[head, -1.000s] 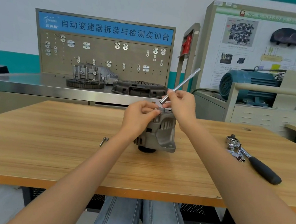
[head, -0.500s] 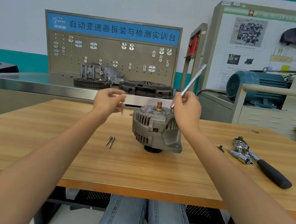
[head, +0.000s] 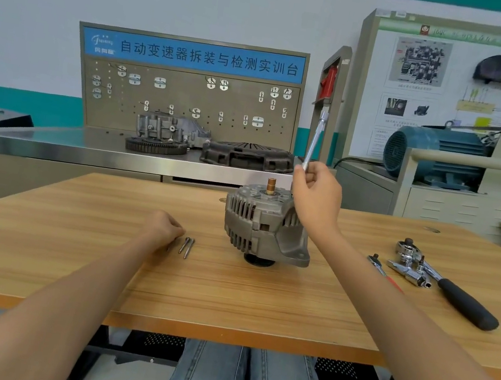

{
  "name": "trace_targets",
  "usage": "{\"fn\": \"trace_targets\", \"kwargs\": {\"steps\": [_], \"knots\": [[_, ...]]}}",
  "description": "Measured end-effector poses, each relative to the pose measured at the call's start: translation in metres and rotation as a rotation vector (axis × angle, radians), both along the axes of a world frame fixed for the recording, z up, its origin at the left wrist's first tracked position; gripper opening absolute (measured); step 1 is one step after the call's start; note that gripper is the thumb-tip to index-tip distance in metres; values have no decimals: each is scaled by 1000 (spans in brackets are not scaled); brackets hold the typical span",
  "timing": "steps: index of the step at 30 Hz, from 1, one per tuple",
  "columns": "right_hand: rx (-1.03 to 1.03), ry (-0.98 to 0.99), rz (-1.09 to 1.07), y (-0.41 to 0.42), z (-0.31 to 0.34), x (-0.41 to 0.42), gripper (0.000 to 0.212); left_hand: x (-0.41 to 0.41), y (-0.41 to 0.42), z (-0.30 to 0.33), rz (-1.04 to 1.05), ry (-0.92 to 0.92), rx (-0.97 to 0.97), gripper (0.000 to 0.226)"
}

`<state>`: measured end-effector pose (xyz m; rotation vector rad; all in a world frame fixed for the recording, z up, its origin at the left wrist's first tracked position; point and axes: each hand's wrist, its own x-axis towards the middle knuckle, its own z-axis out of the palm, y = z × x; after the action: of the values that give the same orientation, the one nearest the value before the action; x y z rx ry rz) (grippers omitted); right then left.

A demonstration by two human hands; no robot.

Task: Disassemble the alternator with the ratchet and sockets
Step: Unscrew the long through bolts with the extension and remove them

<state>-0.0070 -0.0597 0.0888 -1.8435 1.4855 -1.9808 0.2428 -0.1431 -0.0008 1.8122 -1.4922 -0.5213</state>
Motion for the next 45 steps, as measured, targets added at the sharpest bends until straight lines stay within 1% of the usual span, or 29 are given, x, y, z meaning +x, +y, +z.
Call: {"fn": "trace_targets", "kwargs": {"steps": [3,5,8,11,12,14,17,20,23,25,27,29,31,33,35,37,40,42,45], "knots": [[-7,8,2,-1,0,-1,25,-4,-3,1,-4,-85,16,21],[-5,14,12,-1,0,-2,24,-6,-4,2,-4,-181,43,26],[-9,14,17,0,0,-2,27,-11,-4,8,-25,-334,108,47],[-17,14,-7,0,-1,-1,26,-17,-4,10,-72,-449,156,78],[-19,13,-15,0,-1,-1,26,-19,-1,9,-85,-487,160,82],[-19,11,-16,0,-1,0,26,-23,4,4,-93,-565,139,76],[-11,35,-13,1,-1,0,22,-28,11,-5,-48,-690,40,53],[-1,55,-22,0,-2,-1,20,-29,13,-8,-19,-708,-31,37],[6,36,-23,0,-1,-1,19,-26,12,-7,-21,-693,-39,33],[21,18,-9,1,1,-1,18,-26,13,-6,-2,-671,-37,38],[50,-8,30,3,3,-1,16,-29,17,-1,48,-612,-103,45],[90,-55,77,4,6,-2,14,-38,24,11,63,-495,-295,48],[125,-136,132,5,9,-4,14,-54,34,27,14,-322,-514,43],[150,-227,173,6,12,-5,19,-73,49,42,-60,-172,-630,39],[179,-304,187,8,15,-7,23,-93,66,50,-116,-44,-639,40],[212,-398,226,10,17,-9,23,-113,82,48,-201,63,-622,48],[235,-507,295,15,19,-7,22,-139,104,37,-342,180,-513,63],[245,-539,301,16,20,-3,22,-152,107,33,-349,215,-445,71],[263,-573,326,18,21,1,18,-164,103,37,-285,237,-414,84]]}}
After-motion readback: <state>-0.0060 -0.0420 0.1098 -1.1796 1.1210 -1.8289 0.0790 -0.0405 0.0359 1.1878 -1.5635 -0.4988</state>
